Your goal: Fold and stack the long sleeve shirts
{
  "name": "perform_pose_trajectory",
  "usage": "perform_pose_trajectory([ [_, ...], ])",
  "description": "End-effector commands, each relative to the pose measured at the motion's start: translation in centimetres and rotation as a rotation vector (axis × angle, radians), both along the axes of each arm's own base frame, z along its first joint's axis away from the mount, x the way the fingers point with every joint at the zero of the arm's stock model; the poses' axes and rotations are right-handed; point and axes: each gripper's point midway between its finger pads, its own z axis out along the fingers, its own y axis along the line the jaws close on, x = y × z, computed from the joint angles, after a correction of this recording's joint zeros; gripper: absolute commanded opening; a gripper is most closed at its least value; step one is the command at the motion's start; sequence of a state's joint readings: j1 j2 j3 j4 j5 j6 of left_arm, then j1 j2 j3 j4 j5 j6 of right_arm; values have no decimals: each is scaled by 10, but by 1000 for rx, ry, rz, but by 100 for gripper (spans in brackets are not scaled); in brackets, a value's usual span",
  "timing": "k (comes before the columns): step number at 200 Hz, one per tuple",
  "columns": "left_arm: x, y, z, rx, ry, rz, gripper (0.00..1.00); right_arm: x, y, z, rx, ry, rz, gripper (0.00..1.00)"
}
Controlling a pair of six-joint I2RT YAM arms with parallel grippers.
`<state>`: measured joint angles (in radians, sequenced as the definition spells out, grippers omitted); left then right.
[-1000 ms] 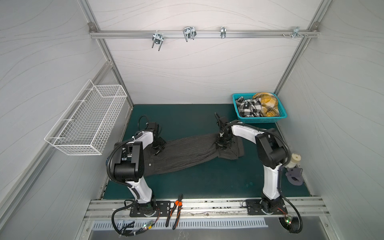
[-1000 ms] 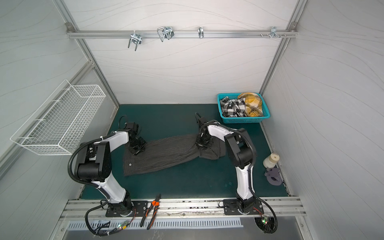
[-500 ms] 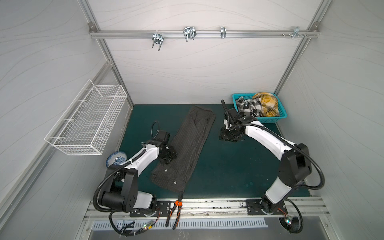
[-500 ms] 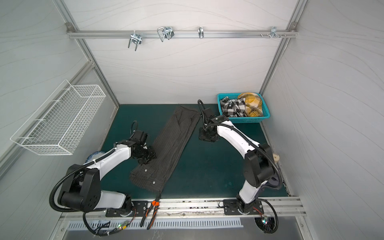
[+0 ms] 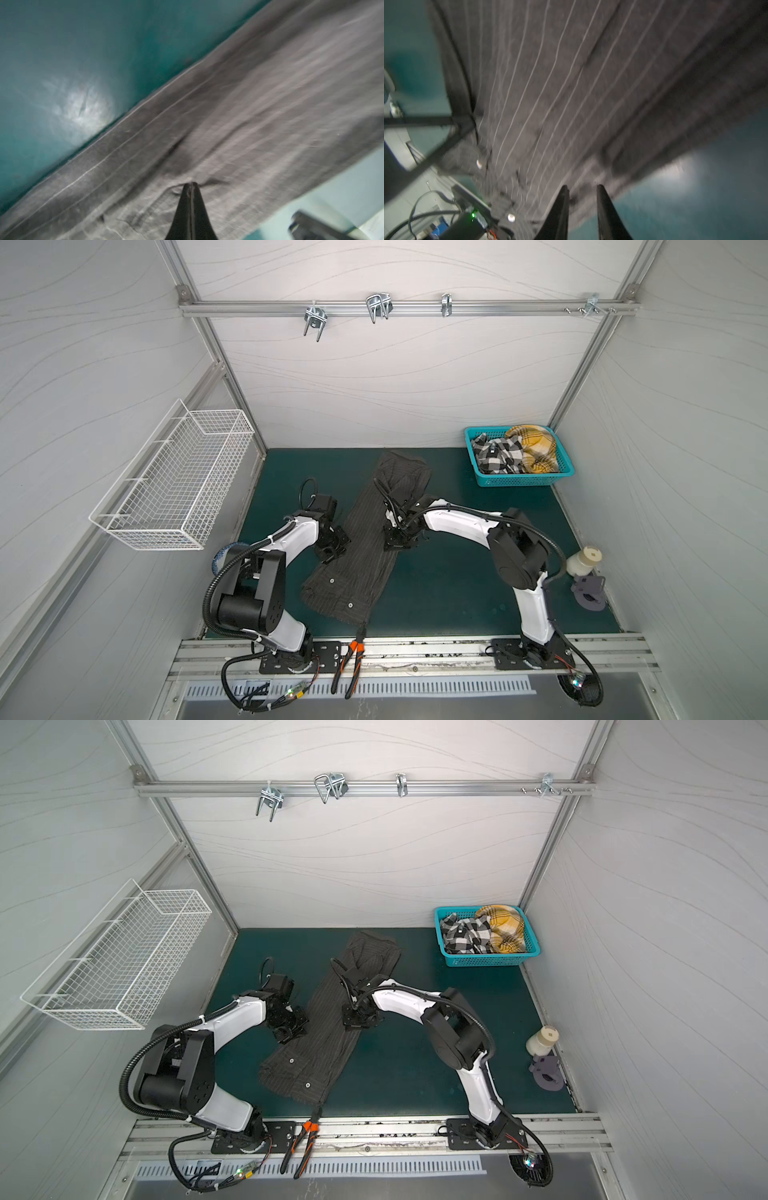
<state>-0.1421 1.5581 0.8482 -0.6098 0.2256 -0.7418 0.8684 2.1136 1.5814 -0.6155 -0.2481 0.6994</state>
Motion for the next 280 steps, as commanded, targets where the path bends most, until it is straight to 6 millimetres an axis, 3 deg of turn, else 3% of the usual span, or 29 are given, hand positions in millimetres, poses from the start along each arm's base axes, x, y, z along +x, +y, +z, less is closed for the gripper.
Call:
perform_pose_trajectory([
  [1, 7, -9, -11, -48, 6, 16, 2, 20, -9, -17, -51, 46, -71, 23],
  [28, 15, -36, -17, -101, 7, -5, 2, 53, -53, -34, -161, 60, -160, 23],
  [43, 22, -61, -16, -121, -8, -54, 3, 75, -82, -37, -200, 50, -195, 23],
  [60, 28, -94, -16, -162, -11, -108, 4, 98, -116, -31, -251, 27, -211, 23],
  [77, 35, -119, -2, -202, -34, -154, 8, 111, -126, -9, -165, 20, -202, 25],
  [109, 70, -121, 68, -221, -191, -150, 21, 100, -132, 51, -111, -80, -130, 32],
  [128, 106, -116, 102, -198, -293, -169, 20, 78, -134, 72, -102, -106, -129, 33],
  [145, 140, -119, 113, -174, -343, -216, 12, 56, -126, 79, -63, -101, -134, 31],
  [173, 176, -115, 90, -123, -303, -247, 3, 19, -110, 69, -3, -43, -144, 27],
  [205, 193, -115, 56, -132, -256, -255, 0, -5, -107, 57, -40, -28, -111, 24],
  [229, 185, -118, 29, -152, -192, -249, 0, -20, -105, 44, -29, 16, -115, 23],
  [258, 162, -112, -7, -151, -112, -225, 0, -35, -110, 25, -53, 63, -124, 22],
  [280, 144, -112, -26, -172, -50, -210, 0, -41, -123, 28, -82, 49, -134, 23],
])
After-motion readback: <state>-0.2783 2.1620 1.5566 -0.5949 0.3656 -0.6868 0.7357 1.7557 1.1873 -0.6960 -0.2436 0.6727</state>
